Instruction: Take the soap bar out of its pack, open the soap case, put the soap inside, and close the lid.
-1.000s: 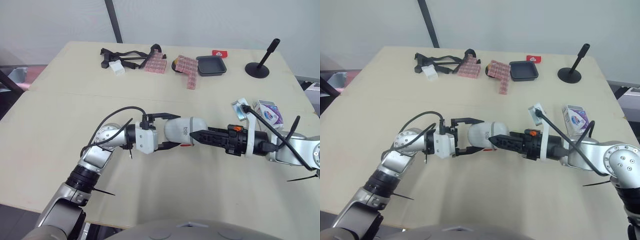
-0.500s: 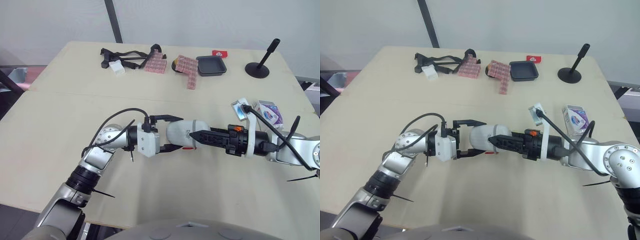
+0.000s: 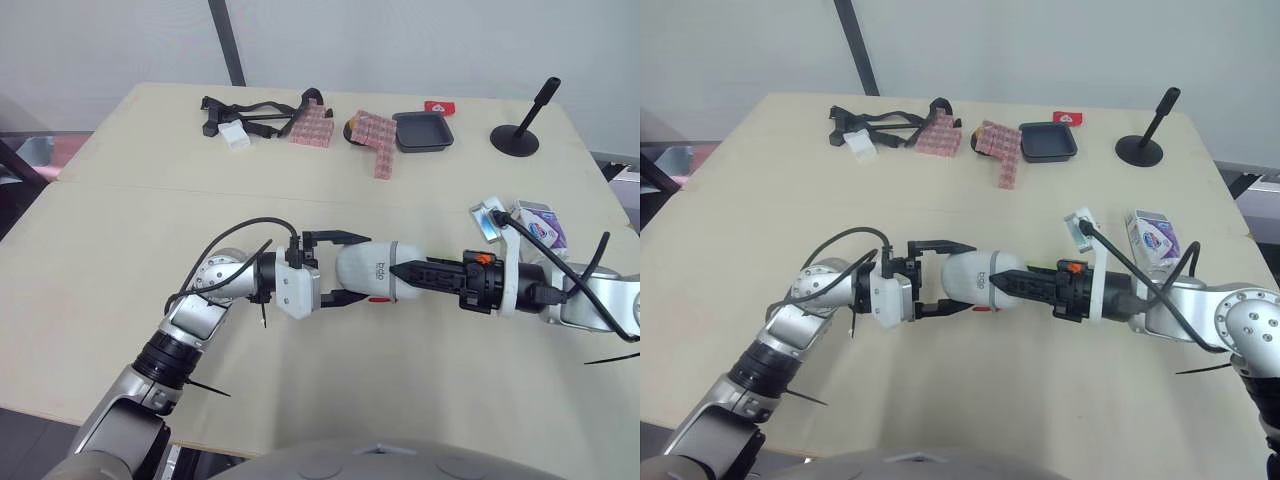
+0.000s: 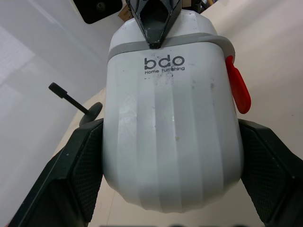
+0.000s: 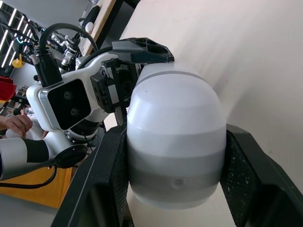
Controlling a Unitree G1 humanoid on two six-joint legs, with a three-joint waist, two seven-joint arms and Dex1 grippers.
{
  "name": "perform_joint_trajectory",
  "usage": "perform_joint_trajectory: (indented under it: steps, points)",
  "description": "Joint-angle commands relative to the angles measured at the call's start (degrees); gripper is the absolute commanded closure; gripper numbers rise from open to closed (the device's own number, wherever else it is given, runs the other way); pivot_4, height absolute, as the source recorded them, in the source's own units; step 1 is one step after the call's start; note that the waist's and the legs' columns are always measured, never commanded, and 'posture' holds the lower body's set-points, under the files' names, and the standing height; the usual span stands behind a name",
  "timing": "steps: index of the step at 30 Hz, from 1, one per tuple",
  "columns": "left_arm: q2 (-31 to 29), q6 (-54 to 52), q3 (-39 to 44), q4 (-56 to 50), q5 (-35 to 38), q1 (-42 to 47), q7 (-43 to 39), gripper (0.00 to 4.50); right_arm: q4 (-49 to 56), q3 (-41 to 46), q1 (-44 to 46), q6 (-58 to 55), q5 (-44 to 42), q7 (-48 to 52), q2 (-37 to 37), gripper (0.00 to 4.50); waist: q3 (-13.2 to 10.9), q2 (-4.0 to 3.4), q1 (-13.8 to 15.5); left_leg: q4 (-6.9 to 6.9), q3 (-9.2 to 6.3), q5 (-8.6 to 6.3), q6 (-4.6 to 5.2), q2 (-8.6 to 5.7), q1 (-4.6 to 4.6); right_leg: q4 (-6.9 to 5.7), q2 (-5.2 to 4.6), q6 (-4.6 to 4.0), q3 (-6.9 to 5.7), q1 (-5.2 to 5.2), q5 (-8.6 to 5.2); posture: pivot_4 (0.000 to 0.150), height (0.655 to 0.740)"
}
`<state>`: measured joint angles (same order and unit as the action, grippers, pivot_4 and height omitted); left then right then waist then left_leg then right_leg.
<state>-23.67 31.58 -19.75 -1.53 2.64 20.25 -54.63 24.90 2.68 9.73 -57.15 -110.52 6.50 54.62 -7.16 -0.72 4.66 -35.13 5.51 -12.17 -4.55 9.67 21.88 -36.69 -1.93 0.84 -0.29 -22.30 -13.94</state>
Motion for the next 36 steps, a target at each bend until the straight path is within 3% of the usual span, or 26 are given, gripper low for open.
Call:
perform_joint_trajectory:
  steps: [1,11,16,36]
  points:
    - [-0.84,-0.42,0.45,-0.58,0.78,0.15,0.27,1.03,1.22,2.52,0.38,0.11,-2.15,1.80,1.11,2.06,0.00,0.00,0.00,0.00,0.00,0.00,0.00,0.00,0.00,0.00,0.00,0.00,0.00,0.00,0.00,0.150,0.7400]
    - [-0.73,-0.82,0.46,-0.59,0.74,0.33,0.46,1.03,1.21,1.41,0.59,0.32,-2.39,1.47,0.81,2.06,0.00,0.00,0.01,0.00,0.00,0.00,0.00,0.00,0.00,0.00,0.00,0.00,0.00,0.01,0.00,0.150,0.7400]
    - [-0.75,-1.16,0.43,-0.74,0.63,0.33,0.56,1.03,1.56,1.52,1.17,0.66,0.23,1.50,0.28,0.45,0.00,0.00,-0.03,0.00,0.00,0.00,0.00,0.00,-0.01,0.00,0.00,0.00,0.00,0.01,0.00,0.150,0.7400]
    - [-0.89,-1.15,0.42,-0.39,0.77,0.74,0.34,1.03,0.83,3.33,-1.36,0.25,0.23,3.30,2.07,0.45,0.00,0.00,0.02,-0.01,-0.01,0.00,0.00,0.00,0.00,0.00,0.00,0.00,0.00,0.02,0.00,0.150,0.7400]
